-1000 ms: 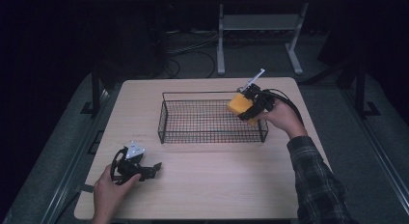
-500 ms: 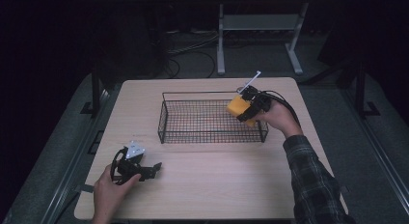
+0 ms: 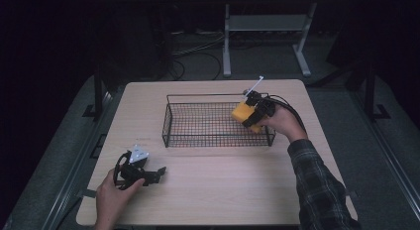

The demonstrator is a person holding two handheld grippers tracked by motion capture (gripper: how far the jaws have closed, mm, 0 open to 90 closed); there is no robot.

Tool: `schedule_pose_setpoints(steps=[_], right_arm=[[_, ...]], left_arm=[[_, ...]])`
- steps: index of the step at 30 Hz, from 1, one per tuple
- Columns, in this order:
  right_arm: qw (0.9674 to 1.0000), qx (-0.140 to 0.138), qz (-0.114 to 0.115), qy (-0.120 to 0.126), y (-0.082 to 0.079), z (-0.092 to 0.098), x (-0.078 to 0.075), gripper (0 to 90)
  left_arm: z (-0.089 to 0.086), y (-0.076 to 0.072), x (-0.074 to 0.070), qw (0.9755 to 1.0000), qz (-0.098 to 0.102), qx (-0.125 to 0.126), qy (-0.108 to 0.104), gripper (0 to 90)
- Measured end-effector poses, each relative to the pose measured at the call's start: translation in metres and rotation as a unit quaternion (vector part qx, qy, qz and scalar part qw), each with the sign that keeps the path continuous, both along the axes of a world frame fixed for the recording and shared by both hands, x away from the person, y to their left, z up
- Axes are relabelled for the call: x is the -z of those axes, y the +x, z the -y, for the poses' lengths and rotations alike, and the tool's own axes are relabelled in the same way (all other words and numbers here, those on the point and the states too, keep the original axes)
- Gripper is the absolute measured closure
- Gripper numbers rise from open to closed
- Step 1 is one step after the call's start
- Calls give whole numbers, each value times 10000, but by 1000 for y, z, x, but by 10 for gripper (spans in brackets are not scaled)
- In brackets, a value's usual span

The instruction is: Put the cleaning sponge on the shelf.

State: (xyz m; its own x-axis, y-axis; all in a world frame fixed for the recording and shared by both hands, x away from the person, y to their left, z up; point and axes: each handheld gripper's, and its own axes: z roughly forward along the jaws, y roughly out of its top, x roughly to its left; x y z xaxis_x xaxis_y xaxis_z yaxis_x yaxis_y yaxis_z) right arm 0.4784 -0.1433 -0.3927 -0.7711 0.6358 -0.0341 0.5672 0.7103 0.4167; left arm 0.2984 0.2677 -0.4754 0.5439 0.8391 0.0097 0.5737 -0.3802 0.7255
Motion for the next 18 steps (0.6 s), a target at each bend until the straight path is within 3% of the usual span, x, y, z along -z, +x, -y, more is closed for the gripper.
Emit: schedule_pose_setpoints(steps=[9, 18], right_arm=[[9998, 85, -155, 49, 2, 4, 13, 224], [9997, 34, -231, -74, 2, 1, 22, 223]], left_arm=[[0, 0, 0, 10000, 0, 0, -1, 127], [0, 0, 0, 10000, -1, 1, 2, 127]])
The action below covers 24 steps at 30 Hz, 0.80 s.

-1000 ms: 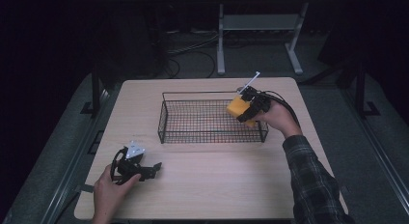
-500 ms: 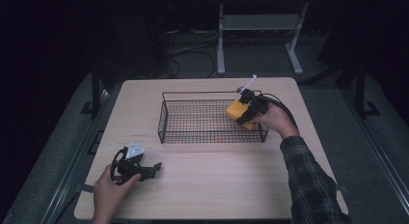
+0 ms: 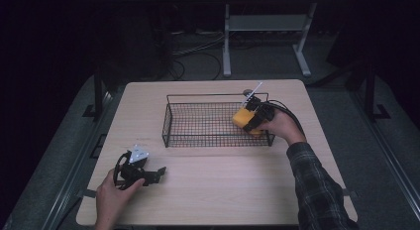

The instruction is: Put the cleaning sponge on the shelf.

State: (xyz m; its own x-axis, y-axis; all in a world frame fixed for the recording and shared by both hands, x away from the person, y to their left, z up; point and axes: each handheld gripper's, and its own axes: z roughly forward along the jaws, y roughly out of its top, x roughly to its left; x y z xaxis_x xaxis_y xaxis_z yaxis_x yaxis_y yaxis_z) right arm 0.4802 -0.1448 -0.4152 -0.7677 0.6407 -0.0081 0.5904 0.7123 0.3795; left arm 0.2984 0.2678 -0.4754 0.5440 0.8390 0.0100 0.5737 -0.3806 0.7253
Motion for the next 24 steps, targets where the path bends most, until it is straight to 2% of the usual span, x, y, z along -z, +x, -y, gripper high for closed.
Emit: schedule_pose_setpoints(steps=[8, 24], right_arm=[[9999, -56, -54, -108, -1, -1, 3, 223], [9996, -106, -215, -128, -2, -3, 6, 209]], left_arm=[[0, 0, 0, 10000, 0, 0, -2, 127], [0, 0, 0, 10000, 0, -1, -1, 127]])
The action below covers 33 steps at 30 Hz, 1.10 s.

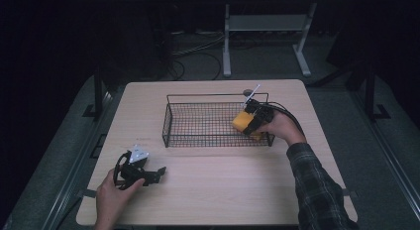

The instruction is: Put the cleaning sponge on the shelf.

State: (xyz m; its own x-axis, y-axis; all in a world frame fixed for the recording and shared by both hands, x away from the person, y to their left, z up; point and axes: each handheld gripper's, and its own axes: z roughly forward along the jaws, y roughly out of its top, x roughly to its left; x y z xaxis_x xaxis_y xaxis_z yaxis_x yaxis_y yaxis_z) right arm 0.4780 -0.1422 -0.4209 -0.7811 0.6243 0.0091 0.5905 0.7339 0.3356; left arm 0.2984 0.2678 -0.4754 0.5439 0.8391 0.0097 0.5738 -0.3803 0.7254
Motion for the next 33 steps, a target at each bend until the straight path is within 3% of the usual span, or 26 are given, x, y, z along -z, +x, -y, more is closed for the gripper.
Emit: schedule_pose_setpoints(steps=[8, 14, 19, 23, 33], right_arm=[[9999, 30, 92, 53, -1, 2, -4, 189], [9990, 136, 241, 337, -5, 10, -20, 153], [9974, 226, 432, 531, -13, 16, -36, 92], [9961, 266, 448, 718, -19, 22, -46, 25], [9934, 335, 648, 890, -41, 36, -56, 11]], left_arm=[[0, 0, 0, 10000, 0, 1, 0, 127], [0, 0, 0, 10000, -1, 1, 0, 127], [0, 0, 0, 10000, 0, 0, 1, 127], [0, 0, 0, 10000, -1, 0, 0, 126], [0, 0, 0, 10000, -1, 1, 2, 126]])
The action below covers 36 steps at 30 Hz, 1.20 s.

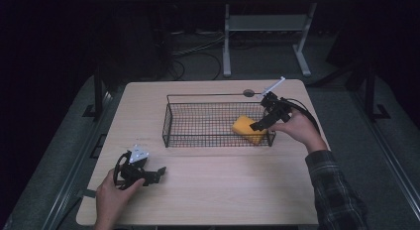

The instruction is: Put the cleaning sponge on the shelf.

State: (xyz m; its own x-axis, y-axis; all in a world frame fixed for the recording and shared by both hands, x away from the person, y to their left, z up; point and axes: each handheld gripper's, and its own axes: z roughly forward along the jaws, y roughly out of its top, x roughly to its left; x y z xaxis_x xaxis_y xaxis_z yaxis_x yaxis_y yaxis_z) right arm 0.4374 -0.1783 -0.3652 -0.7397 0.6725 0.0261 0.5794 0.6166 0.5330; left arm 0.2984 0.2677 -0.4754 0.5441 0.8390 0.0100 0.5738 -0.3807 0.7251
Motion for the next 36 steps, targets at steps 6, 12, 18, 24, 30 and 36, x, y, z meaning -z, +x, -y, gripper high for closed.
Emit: schedule_pose_setpoints(steps=[6, 12, 18, 24, 30, 36], right_arm=[[9997, 80, 142, 166, -15, 11, 0, 11], [9990, 207, 260, 293, -31, 27, 3, 11], [9980, 322, 353, 417, -48, 41, 6, 11], [9967, 419, 440, 531, -65, 54, 14, 11], [9952, 536, 512, 637, -82, 67, 28, 11], [9936, 670, 565, 716, -96, 78, 44, 11]], left_arm=[[0, 0, 0, 10000, 1, -1, -3, 126], [0, 0, 0, 10000, -1, -1, 0, 126], [0, 0, 0, 10000, 0, -2, -1, 127], [0, 0, 0, 10000, 0, 0, 0, 127], [0, 0, 0, 10000, -1, -1, 0, 127], [0, 0, 0, 10000, 12, -1, -7, 126]])
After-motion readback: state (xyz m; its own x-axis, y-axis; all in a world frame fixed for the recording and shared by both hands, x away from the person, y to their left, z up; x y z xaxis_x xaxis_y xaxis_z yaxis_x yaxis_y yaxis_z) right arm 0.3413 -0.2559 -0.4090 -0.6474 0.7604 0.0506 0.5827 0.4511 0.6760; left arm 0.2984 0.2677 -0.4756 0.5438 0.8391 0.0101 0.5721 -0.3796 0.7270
